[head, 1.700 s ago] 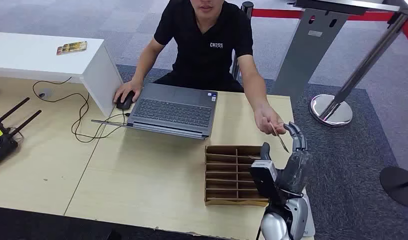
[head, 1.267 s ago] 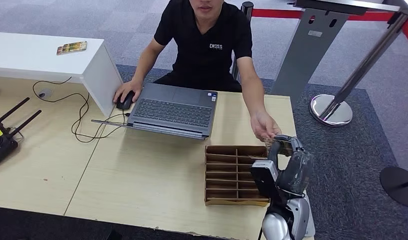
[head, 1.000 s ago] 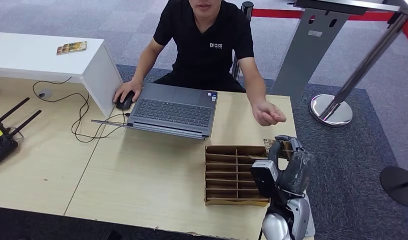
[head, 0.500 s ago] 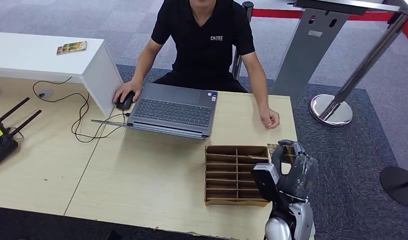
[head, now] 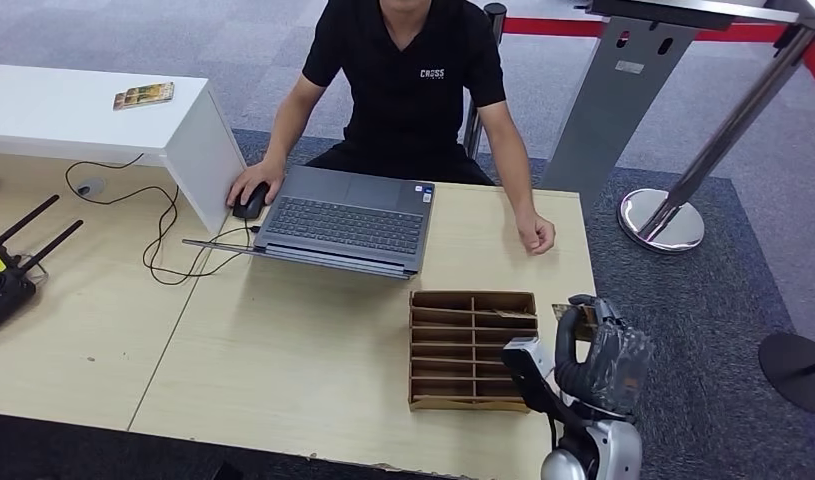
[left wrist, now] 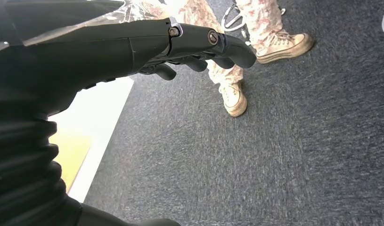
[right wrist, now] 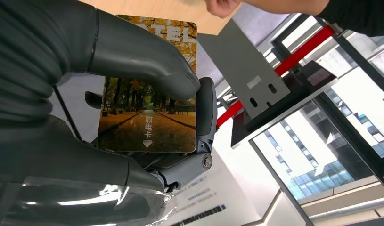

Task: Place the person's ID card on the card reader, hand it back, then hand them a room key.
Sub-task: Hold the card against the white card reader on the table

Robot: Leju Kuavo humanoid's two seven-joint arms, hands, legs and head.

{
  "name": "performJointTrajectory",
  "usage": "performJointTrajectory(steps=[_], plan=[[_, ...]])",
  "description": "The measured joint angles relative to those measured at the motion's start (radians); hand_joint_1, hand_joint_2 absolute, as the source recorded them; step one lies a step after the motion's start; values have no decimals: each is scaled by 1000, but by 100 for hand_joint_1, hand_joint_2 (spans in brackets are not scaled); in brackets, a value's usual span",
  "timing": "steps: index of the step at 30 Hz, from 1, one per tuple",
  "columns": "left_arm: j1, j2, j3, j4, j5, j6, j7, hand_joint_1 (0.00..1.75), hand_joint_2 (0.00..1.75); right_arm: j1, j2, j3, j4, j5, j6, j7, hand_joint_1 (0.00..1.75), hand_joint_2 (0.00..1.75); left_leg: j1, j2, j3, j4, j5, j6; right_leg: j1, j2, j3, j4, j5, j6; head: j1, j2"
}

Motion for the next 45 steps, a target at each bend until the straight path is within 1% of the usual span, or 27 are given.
performJointTrajectory(steps=[4,6,10,21,24,28,31,33,36,38,41,45], plan=[[0,0,6,0,-7,0,5,0,175,12,-4,2,-4,72,0,70,175,175,0,0,0,0,0,0,0,0,0,0,0,0,0,0],[0,0,9,0,-9,0,6,0,175,16,-6,5,-4,86,0,90,175,175,0,0,0,0,0,0,0,0,0,0,0,0,0,0],[0,0,9,0,-9,0,6,0,175,16,-6,6,-4,87,0,92,175,175,0,0,0,0,0,0,0,0,0,0,0,0,0,0],[0,-1,23,0,-12,0,8,0,175,32,-28,20,-4,105,0,135,175,175,0,0,0,0,0,0,0,0,0,0,0,0,0,0],[0,-1,26,0,-18,0,11,0,175,36,-37,26,-5,124,0,179,175,175,0,0,0,0,0,0,0,0,0,0,0,0,0,0],[0,-1,35,0,-28,0,14,0,175,46,-60,40,-13,168,0,257,175,175,0,0,0,0,0,0,0,0,0,0,0,0,0,0],[0,-1,43,0,-36,0,14,0,175,49,-89,60,-25,216,0,350,175,175,0,0,0,0,0,0,0,0,0,0,0,0,0,0],[0,-1,47,0,-41,0,14,0,175,48,-119,85,-32,262,0,456,175,175,0,0,0,0,0,0,0,0,0,0,0,0,0,0],[0,-2,51,0,-45,0,14,0,175,46,-183,138,-37,328,0,643,175,175,0,0,0,0,0,0,0,0,1,0,0,0,0,0],[0,-2,55,0,-49,0,14,0,175,44,-231,179,-37,348,0,718,175,175,0,0,0,0,0,0,0,0,0,0,0,0,0,0],[0,-4,65,0,-59,0,14,0,175,46,-290,222,-29,352,0,745,175,175,0,0,0,0,0,0,0,0,0,0,0,0,0,0],[0,-6,75,0,-65,0,13,0,175,51,-338,242,-3,352,0,752,175,175,0,0,0,0,0,0,0,0,0,0,0,0,0,0]])
